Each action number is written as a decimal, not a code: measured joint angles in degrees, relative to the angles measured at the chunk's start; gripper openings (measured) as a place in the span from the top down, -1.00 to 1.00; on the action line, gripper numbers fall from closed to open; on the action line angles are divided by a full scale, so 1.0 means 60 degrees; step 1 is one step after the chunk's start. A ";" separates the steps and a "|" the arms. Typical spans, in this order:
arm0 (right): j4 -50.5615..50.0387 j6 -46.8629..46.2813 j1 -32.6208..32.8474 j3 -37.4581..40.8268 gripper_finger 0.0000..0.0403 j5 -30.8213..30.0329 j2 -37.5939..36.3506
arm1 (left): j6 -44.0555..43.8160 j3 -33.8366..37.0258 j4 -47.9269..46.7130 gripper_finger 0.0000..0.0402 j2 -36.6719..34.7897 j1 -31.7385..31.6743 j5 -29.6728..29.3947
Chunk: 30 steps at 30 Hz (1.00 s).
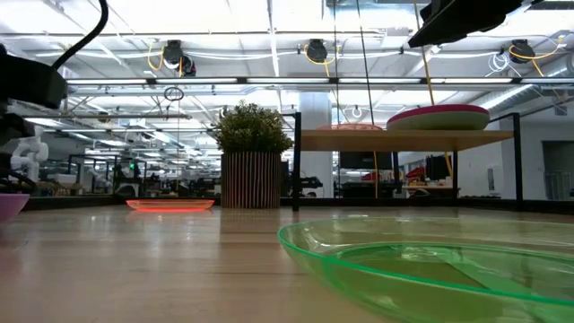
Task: Place and stack plates onto a shelf
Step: Stack the left purple plate on top of the pink plate on the shelf
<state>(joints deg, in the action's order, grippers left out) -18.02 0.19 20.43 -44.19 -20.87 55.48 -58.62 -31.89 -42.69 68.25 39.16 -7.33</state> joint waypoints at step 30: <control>0.1926 0.2133 0.0363 0.0015 0.59 0.0023 0.0274 | 0.0561 0.0023 0.1906 0.95 -0.0007 -0.0468 -0.2274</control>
<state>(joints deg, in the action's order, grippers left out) -6.46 12.98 22.61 -44.10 -20.73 57.13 -55.25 -31.75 -31.26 68.20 36.35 -20.97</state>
